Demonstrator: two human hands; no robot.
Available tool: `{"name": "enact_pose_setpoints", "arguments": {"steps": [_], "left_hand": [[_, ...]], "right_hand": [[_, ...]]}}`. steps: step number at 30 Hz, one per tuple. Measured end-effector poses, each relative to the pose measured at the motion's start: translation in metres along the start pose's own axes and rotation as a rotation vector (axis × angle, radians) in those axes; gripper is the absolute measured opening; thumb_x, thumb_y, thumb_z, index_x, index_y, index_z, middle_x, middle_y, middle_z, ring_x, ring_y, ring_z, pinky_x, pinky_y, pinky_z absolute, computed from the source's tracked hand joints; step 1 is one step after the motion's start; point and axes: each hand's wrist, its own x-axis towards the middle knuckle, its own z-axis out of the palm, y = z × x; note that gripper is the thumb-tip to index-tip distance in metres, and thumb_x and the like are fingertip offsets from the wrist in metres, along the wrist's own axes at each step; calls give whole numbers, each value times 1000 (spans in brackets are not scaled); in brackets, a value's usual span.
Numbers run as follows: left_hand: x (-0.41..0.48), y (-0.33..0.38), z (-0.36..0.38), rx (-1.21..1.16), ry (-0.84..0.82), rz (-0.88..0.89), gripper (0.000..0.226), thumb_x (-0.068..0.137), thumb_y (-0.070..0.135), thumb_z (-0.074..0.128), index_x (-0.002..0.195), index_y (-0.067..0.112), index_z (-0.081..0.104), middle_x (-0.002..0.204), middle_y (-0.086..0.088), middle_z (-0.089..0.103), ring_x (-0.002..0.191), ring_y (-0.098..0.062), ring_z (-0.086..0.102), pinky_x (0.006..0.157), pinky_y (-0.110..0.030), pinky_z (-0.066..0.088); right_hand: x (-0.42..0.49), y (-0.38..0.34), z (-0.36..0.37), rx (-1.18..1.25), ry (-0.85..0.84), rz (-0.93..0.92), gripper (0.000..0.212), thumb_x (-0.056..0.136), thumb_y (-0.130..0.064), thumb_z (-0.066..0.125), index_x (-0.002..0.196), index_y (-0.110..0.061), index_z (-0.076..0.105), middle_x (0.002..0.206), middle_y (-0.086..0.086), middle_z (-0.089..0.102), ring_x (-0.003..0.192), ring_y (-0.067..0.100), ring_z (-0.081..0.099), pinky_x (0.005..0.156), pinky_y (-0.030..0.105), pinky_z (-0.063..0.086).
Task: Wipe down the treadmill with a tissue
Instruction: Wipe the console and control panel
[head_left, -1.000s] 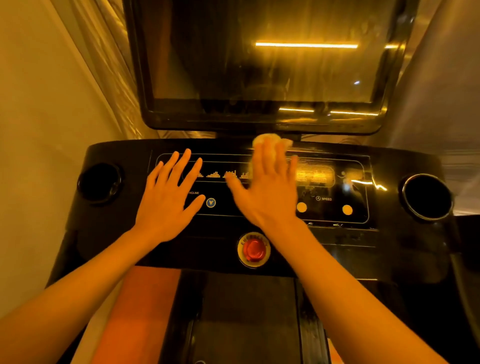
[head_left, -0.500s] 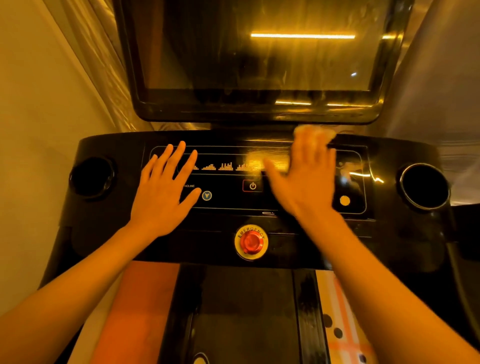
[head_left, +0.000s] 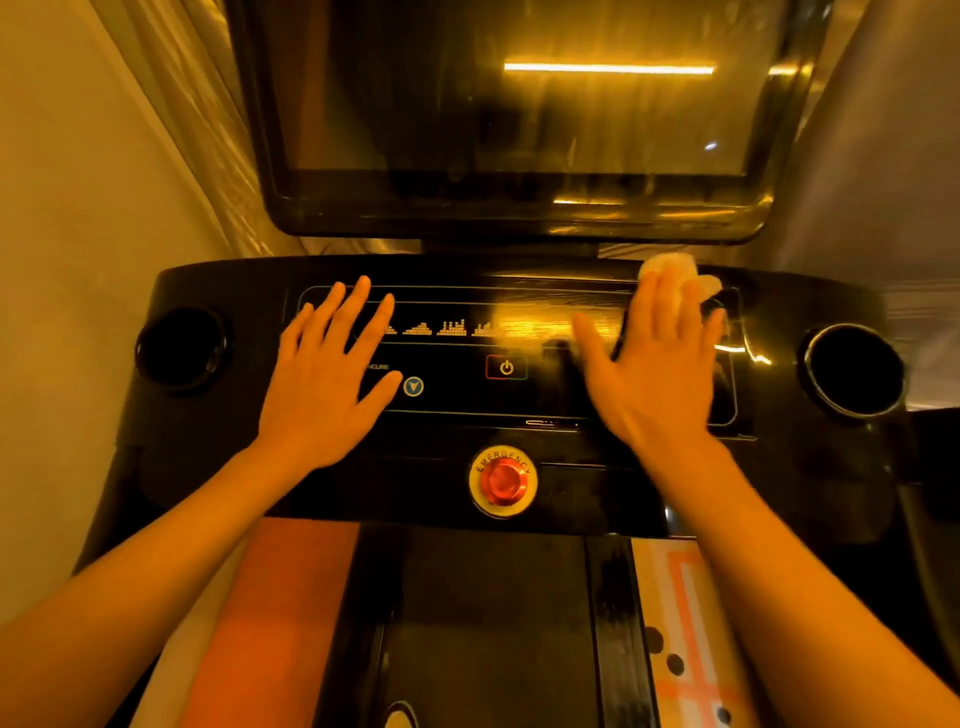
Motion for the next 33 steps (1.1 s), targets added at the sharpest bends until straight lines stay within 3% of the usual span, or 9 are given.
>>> {"name": "enact_pose_setpoints", "arguments": {"steps": [4,7,10,15,21,24,26,30,33], "left_hand": [[-2,-5,1,14,-10,15,74,104,60,25,166,24,12,174,-7,6,160,-29,5,128,-52,14],[-2,-6,1,3,-7,23,73,104,60,24,166,24,12,174,-7,5,160,-28,4,128,-51,13],[-2,-5,1,-20,11,18,73,104,59,26,166,24,13,174,-7,7,160,-29,5,128,-52,13],[-1,-3,2,-24,23,15,74,103,59,26,166,23,14,174,-8,8,160,-30,7,127,-53,14],[-2,-4,2,-4,8,20,74,103,61,24,166,24,11,174,-8,6,160,-29,5,128,-52,14],[-2,-6,2,1,10,23,74,103,61,24,166,24,12,174,-8,6,160,-29,6,128,-51,13],[-2,-5,1,-14,16,18,74,103,60,25,166,24,13,174,-8,7,160,-29,6,128,-52,13],[-1,-3,1,-19,20,15,74,103,60,25,166,22,15,173,-10,10,159,-31,8,127,-54,14],[-1,-2,1,-11,11,9,75,102,60,25,166,23,13,173,-9,8,160,-30,6,127,-53,13]], "right_hand": [[-53,-110,43,31,-107,-374,103,92,-83,4,166,-13,-4,173,10,-12,159,26,-18,129,49,-9],[-62,-109,43,-61,-149,-499,95,95,-80,2,166,-17,-2,173,5,-10,159,21,-18,128,50,-8],[-49,-37,20,-99,-100,-435,88,96,-79,-2,165,-24,-10,173,2,-15,158,19,-19,128,53,-8],[-42,34,-8,-76,-72,-10,104,88,-87,-7,166,-18,-3,174,7,-7,160,24,-10,128,56,0],[-63,-107,43,8,-133,-381,98,93,-82,1,165,-16,-10,172,8,-18,157,25,-23,128,49,-13],[-56,-91,37,-40,-160,-483,91,95,-78,-4,166,-22,-4,173,1,-14,158,19,-20,128,52,-9],[-48,-36,21,-51,-121,-424,86,96,-78,-3,165,-27,-8,173,-1,-16,158,17,-19,128,54,-7],[-34,71,-16,0,-67,-11,99,88,-86,-5,167,-26,1,174,2,-1,160,19,-5,128,57,-4],[-32,53,-14,40,-26,60,105,88,-87,-5,167,-17,2,174,11,0,160,27,-4,128,58,1]]}}
